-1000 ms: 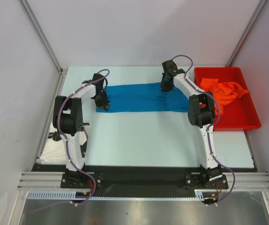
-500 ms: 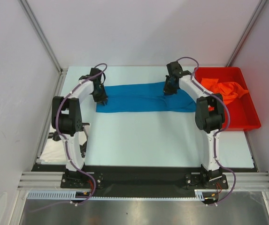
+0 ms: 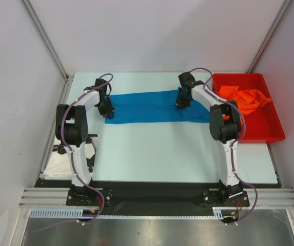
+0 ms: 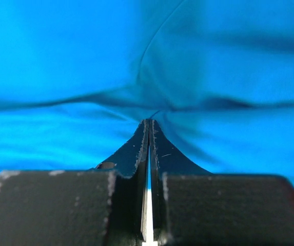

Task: Fold and stack the t-shirts
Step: Fold the tshirt

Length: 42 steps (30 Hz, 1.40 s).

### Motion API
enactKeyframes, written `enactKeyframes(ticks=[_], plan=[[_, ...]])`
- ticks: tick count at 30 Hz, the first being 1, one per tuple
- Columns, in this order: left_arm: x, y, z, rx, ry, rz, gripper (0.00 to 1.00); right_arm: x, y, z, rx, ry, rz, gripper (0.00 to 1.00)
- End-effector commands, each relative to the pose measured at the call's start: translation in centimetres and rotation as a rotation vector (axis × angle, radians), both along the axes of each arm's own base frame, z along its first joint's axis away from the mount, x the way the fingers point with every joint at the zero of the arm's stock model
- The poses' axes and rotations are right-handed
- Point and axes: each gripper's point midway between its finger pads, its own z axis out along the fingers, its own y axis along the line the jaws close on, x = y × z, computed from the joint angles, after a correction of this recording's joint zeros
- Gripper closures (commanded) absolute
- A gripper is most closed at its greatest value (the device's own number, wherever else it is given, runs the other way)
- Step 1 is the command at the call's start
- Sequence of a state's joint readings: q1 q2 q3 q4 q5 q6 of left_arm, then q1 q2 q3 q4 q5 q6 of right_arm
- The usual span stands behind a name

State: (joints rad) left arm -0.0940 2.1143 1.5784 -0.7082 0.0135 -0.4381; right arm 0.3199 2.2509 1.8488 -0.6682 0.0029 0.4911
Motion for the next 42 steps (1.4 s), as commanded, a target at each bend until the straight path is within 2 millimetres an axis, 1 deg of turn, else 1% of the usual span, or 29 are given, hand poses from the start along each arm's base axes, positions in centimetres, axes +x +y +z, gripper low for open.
enactKeyframes(ticks=[1, 2, 4, 7, 10, 11, 15, 16, 18, 19, 22, 23, 24, 25, 26, 27, 28, 29, 30, 31, 32, 33, 35, 36, 38, 39, 40, 41, 42], plan=[[-3.5, 0.5, -1.3, 0.016, 0.098, 0.014, 0.77, 2.2, 0.2, -0.1, 0.014, -0.037, -0.025, 1.00], [-4.2, 0.5, -1.6, 0.018, 0.117, 0.013, 0.77, 2.3, 0.3, -0.7, 0.011, -0.027, -0.025, 1.00], [-5.2, 0.6, -2.1, 0.021, 0.144, 0.014, 0.76, 3.1, 0.4, -0.4, 0.011, -0.054, -0.023, 1.00], [-6.4, 0.7, -2.3, 0.023, 0.178, 0.017, 0.76, 3.9, -0.1, -0.9, -0.027, -0.063, -0.015, 1.00], [-7.8, 0.1, -2.5, -0.016, 0.198, 0.025, 0.76, 4.6, -0.3, -0.3, -0.036, -0.081, -0.007, 1.00], [-9.0, 0.0, -3.0, -0.024, 0.220, 0.027, 0.76, 4.8, -0.4, 0.0, -0.029, -0.088, -0.011, 1.00], [-10.8, -0.4, -3.4, -0.045, 0.242, 0.031, 0.76, 4.4, 0.4, 1.8, 0.004, -0.096, -0.002, 0.94], [-11.7, -0.3, -3.3, -0.044, 0.256, 0.031, 0.76, 4.2, 0.5, 2.8, 0.010, -0.106, -0.008, 0.93], [-12.5, -0.5, -3.3, -0.052, 0.257, 0.034, 0.76, 3.6, 0.6, 4.1, 0.013, -0.110, -0.008, 0.87], [-12.8, -0.6, -3.3, -0.054, 0.247, 0.032, 0.76, 3.4, 0.6, 6.2, 0.024, -0.141, -0.016, 0.85], [-15.2, -1.3, -3.5, -0.067, 0.276, 0.022, 0.77, 2.2, -0.1, 7.8, 0.014, -0.147, -0.033, 0.74], [-15.6, -2.0, -3.0, -0.074, 0.261, 0.006, 0.77, 1.9, -0.4, 9.4, 0.020, -0.169, -0.046, 0.66], [-15.8, -2.3, -2.9, -0.077, 0.250, 0.007, 0.77, 1.4, -1.1, 9.4, 0.017, -0.154, -0.059, 0.64], [-17.0, -2.4, -3.3, -0.074, 0.270, 0.003, 0.76, 0.7, -1.7, 9.0, 0.005, -0.131, -0.074, 0.58], [-17.6, -2.9, -3.3, -0.077, 0.274, -0.008, 0.76, 0.3, -2.5, 9.8, 0.000, -0.143, -0.098, 0.54], [-18.0, -3.1, -3.0, -0.085, 0.267, -0.006, 0.77, 0.0, -3.1, 9.7, -0.008, -0.137, -0.109, 0.52], [-19.3, -3.4, -3.2, -0.088, 0.286, -0.018, 0.77, -0.6, -4.2, 9.0, -0.023, -0.118, -0.128, 0.46], [-19.9, -3.7, -3.0, -0.098, 0.283, -0.022, 0.77, -0.9, -4.9, 9.3, -0.035, -0.122, -0.151, 0.43], [-20.1, -4.0, -2.3, -0.106, 0.255, -0.028, 0.77, -1.1, -5.5, 9.2, -0.043, -0.120, -0.166, 0.41], [-21.5, -4.1, -2.5, -0.099, 0.272, -0.043, 0.76, -1.6, -6.2, 8.6, -0.060, -0.103, -0.181, 0.35], [-22.0, -4.3, -2.4, -0.103, 0.271, -0.049, 0.76, -1.9, -6.7, 8.7, -0.076, -0.103, -0.195, 0.33], [-22.4, -4.7, -1.6, -0.123, 0.252, -0.062, 0.76, -2.2, -6.9, 8.5, -0.087, -0.099, -0.201, 0.31], [-23.7, -5.4, -1.1, -0.123, 0.248, -0.108, 0.76, -3.2, -7.6, 7.5, -0.112, -0.069, -0.215, 0.28], [-24.3, -5.4, -0.8, -0.108, 0.249, -0.123, 0.74, -3.5, -7.7, 7.8, -0.111, -0.074, -0.221, 0.28], [-24.4, -5.6, 1.0, -0.093, 0.188, -0.166, 0.71, -4.5, -8.2, 6.8, -0.122, -0.056, -0.229, 0.27], [-24.7, -5.3, 1.7, -0.071, 0.179, -0.172, 0.65, -4.7, -8.3, 7.2, -0.119, -0.066, -0.236, 0.27], [-24.1, -5.5, 3.5, -0.076, 0.106, -0.187, 0.61, -5.0, -8.5, 6.9, -0.122, -0.063, -0.238, 0.27], [-23.5, -5.2, 6.3, -0.066, 0.028, -0.198, 0.51, -5.3, -9.2, 6.3, -0.138, -0.056, -0.254, 0.27], [-23.5, -5.2, 6.4, -0.066, 0.027, -0.198, 0.48, -5.3, -9.2, 6.3, -0.138, -0.056, -0.254, 0.27]])
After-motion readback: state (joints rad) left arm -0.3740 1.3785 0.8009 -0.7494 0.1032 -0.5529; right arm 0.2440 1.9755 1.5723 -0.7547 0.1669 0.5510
